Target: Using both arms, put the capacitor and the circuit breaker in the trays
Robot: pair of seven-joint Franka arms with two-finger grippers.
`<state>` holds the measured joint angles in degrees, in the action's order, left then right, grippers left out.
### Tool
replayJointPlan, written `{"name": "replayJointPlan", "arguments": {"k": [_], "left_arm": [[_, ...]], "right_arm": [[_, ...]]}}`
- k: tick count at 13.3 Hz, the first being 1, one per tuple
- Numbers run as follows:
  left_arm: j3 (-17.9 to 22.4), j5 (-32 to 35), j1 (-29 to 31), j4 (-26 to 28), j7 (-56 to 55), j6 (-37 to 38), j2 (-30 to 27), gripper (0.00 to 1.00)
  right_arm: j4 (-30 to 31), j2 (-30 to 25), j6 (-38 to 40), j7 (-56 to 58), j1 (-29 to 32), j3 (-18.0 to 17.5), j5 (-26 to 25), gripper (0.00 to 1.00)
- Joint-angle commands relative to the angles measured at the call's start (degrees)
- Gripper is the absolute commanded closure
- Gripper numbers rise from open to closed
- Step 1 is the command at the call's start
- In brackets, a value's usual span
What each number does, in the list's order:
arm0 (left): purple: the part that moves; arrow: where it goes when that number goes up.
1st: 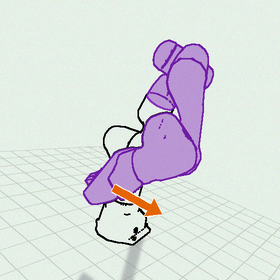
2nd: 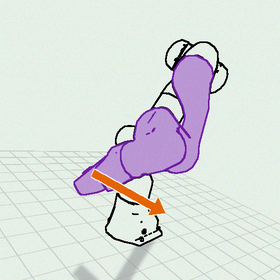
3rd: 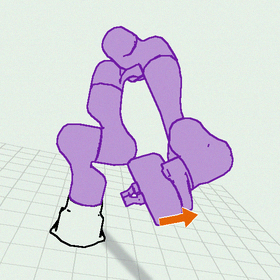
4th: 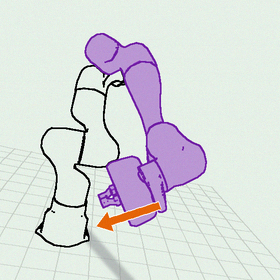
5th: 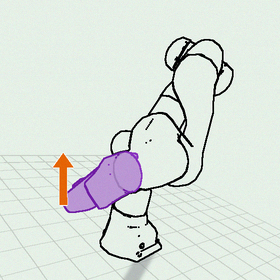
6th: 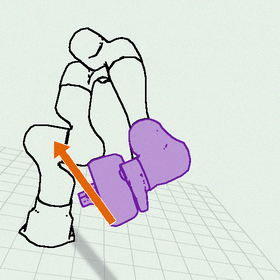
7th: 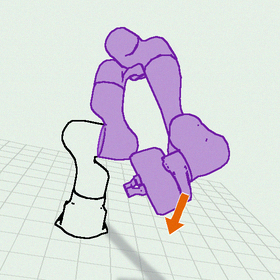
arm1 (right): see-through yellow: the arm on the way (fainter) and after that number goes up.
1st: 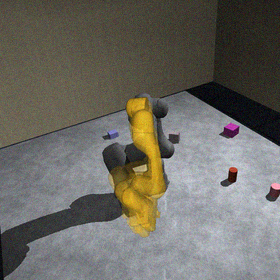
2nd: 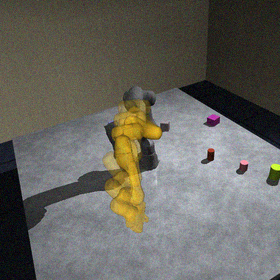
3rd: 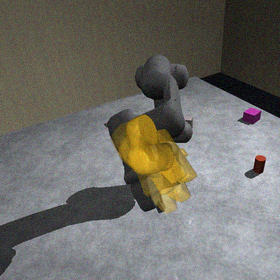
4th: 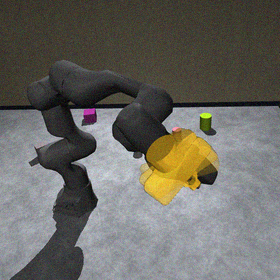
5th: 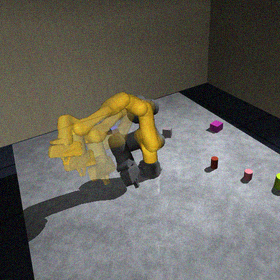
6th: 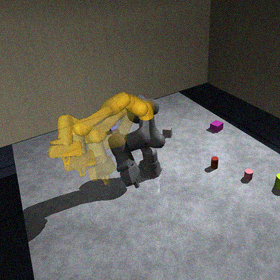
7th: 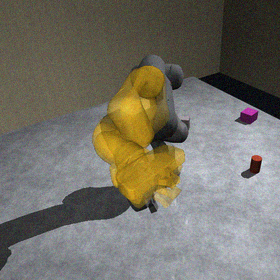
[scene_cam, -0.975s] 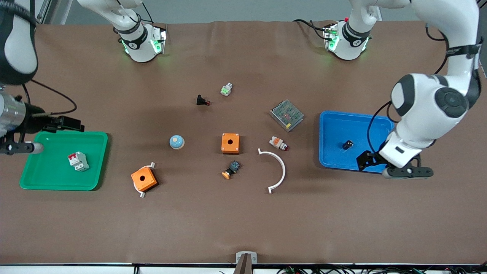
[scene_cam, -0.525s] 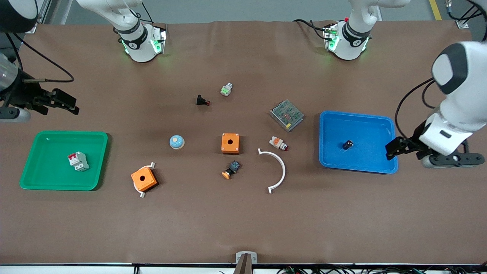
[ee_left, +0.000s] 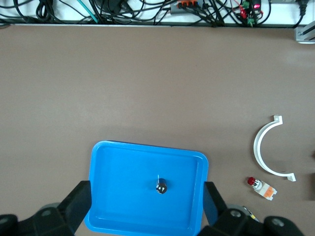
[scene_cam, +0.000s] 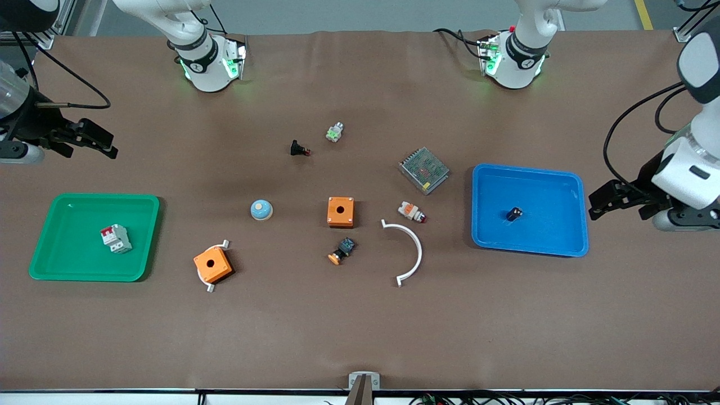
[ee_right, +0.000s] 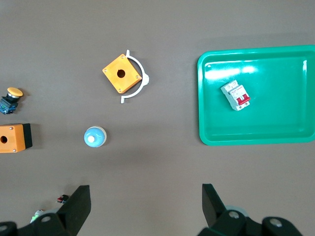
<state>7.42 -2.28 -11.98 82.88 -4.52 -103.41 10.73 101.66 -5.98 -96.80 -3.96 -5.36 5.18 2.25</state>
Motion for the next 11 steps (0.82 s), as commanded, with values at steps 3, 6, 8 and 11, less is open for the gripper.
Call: {"name": "replayJointPlan", "arguments": {"k": [3,6,8,11], "left_arm": [[-0.3,1.0,-0.3,-0.4,-1.1,1.6,-2.2,0.00],[-1.5,0.8,1.6,-0.3,-1.2,1.6,-2.8,0.00],[-10.0,0.9,9.7,-0.2,-0.8,1.6,-2.9,0.00],[-14.2,1.1,13.0,-0.1,-1.0,1.6,-2.7,0.00]], "right_arm": [[0.0,-0.8,0.5,-1.1,0.0,0.3,-0.8,0.00],[-2.2,-0.5,1.9,-1.0,0.1,0.4,-0.8,0.00],[-3.7,-0.1,3.6,-1.1,0.1,0.4,-0.8,0.00],[-4.0,-0.1,3.8,-0.5,0.2,0.4,-0.8,0.00]]}}
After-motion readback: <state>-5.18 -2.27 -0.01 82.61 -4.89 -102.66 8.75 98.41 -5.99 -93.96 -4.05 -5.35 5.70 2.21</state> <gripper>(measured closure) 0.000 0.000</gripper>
